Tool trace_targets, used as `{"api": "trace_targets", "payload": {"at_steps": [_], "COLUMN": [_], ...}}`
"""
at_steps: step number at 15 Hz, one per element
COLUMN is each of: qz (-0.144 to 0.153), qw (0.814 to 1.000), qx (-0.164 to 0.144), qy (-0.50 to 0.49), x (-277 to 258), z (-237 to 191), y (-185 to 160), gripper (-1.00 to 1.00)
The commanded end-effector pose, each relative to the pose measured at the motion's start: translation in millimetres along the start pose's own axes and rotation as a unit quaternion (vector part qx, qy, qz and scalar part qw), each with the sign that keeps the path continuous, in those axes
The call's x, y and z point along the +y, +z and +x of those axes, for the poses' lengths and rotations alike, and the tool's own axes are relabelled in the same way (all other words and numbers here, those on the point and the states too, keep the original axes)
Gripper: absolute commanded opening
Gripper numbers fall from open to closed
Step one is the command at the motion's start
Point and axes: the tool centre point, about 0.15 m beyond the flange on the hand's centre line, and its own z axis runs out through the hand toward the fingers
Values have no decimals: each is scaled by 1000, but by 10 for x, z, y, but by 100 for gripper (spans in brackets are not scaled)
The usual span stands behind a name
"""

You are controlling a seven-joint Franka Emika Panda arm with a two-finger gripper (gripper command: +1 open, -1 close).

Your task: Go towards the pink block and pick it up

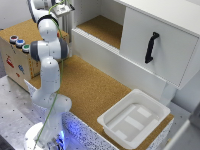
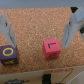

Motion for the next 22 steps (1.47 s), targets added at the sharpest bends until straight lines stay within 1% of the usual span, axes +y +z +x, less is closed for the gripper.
{"api": "trace_targets", "payload": {"at_steps": [1,4,6,8,11,15,16,19,22], "qz": [42,60,63,57,56,74,76,79,76], "qw": [998,998,998,998,998,996,996,996,997], "qx": [-19,-3,5,1,0,-3,0,4,11], "qy": [-37,-27,-27,-31,-31,-39,-40,-39,-34], "x": [305,418,456,508,597,596,589,573,584], "z": [233,288,346,378,381,378,374,383,354], "y": [256,405,493,571,609,711,731,736,696], "gripper": [100,100,100,100,100,100,-100,-100,-100]}}
